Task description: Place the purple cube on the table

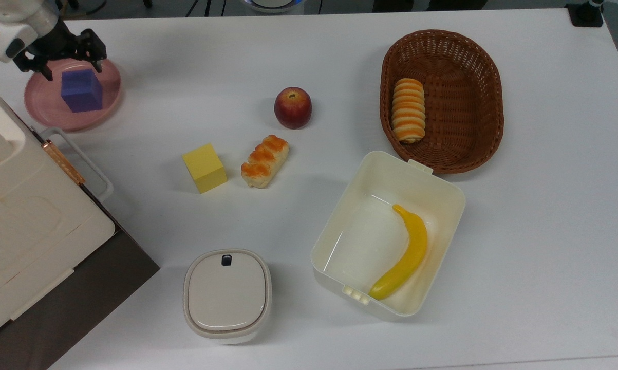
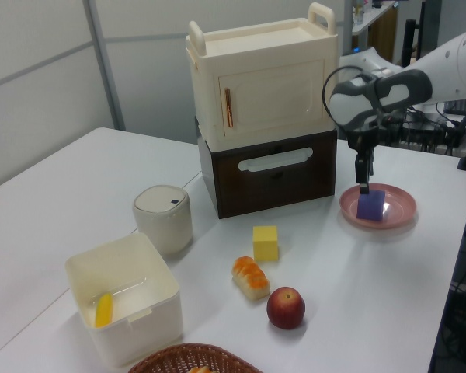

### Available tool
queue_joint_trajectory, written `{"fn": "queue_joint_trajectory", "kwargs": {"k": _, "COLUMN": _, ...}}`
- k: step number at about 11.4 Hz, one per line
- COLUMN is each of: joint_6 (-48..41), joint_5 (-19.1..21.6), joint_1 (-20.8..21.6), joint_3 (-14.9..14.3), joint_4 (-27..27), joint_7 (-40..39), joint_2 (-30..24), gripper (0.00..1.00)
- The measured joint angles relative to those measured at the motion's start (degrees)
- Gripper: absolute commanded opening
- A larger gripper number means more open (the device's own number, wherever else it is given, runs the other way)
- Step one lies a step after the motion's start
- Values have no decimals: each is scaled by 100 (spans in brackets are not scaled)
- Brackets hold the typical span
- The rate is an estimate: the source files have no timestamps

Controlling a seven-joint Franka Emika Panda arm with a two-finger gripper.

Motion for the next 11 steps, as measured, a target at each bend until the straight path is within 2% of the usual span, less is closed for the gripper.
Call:
{"fn": "queue_joint_trajectory", "kwargs": {"k": 5, "joint_6": 352, "joint_5": -33, "joint_1": -123, "joint_3": 0, "joint_4": -132, "joint_7": -97, "joint_2": 294, "gripper": 99}}
{"fn": "queue_joint_trajectory", "kwargs": {"k": 8, "joint_6": 713, "joint_5": -35, "joint_1": -135, "joint_3": 0, "joint_4": -266, "joint_7": -99, "joint_2": 421, "gripper": 48}}
{"fn": "queue_joint_trajectory", "kwargs": {"k": 9, "joint_6": 845, "joint_5": -36, "joint_1": -154, "joint_3": 0, "joint_4": -332, "joint_7": -99, "joint_2": 461, "gripper": 44}}
{"fn": "queue_joint_trajectory", "kwargs": {"k": 11, "joint_6": 889, "joint_5": -37, "joint_1": -174, "joint_3": 0, "joint_4": -337, "joint_7": -99, "joint_2": 444, "gripper": 42}}
